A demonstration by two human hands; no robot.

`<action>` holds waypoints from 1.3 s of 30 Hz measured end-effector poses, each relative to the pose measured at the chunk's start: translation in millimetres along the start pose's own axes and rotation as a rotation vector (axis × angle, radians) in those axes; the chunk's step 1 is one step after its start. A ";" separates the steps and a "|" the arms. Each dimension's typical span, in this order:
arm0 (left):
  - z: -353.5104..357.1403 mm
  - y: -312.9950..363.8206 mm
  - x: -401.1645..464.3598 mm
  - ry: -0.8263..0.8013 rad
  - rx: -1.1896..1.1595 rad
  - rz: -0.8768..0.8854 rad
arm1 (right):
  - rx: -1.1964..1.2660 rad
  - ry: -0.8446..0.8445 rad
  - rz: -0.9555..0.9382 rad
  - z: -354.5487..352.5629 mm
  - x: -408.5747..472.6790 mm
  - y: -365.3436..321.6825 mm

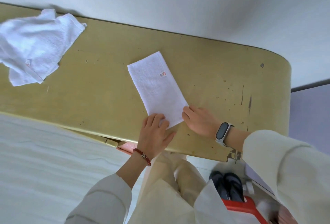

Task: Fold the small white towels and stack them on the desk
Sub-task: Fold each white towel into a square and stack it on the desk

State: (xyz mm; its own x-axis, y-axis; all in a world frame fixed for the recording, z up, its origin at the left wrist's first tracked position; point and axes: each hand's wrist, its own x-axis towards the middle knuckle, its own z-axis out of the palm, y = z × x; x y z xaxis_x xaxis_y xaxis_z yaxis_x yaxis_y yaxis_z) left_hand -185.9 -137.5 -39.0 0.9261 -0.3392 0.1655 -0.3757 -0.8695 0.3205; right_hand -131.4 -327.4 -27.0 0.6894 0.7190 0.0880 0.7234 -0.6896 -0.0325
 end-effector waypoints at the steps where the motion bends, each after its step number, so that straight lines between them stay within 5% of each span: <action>1: -0.6 3.1 2.4 0.000 0.016 -0.035 | -0.007 -0.003 0.004 -0.2 2.3 0.6; 7: 1.9 14.7 18.6 -0.011 0.184 -0.149 | 0.108 -0.070 0.100 2.0 -4.4 0.5; 18: 0.7 -13.5 -3.2 0.073 0.131 0.187 | -0.004 -0.027 0.058 -1.7 -4.0 -2.9; 28: -7.5 13.2 18.1 -0.020 0.146 -0.233 | 0.303 -0.006 0.247 -9.9 5.3 -7.9; 39: -43.9 -3.7 15.9 -0.002 -0.143 -0.140 | 0.343 0.006 0.262 -13.9 -10.1 -5.8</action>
State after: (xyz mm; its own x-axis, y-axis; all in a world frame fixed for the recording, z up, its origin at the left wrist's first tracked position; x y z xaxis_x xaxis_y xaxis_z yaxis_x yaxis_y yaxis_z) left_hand -171.3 -123.9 3.5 0.9695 -0.2195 0.1085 -0.2447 -0.8482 0.4698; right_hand -143.1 -331.8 -13.8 0.8519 0.5222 0.0387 0.4953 -0.7795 -0.3836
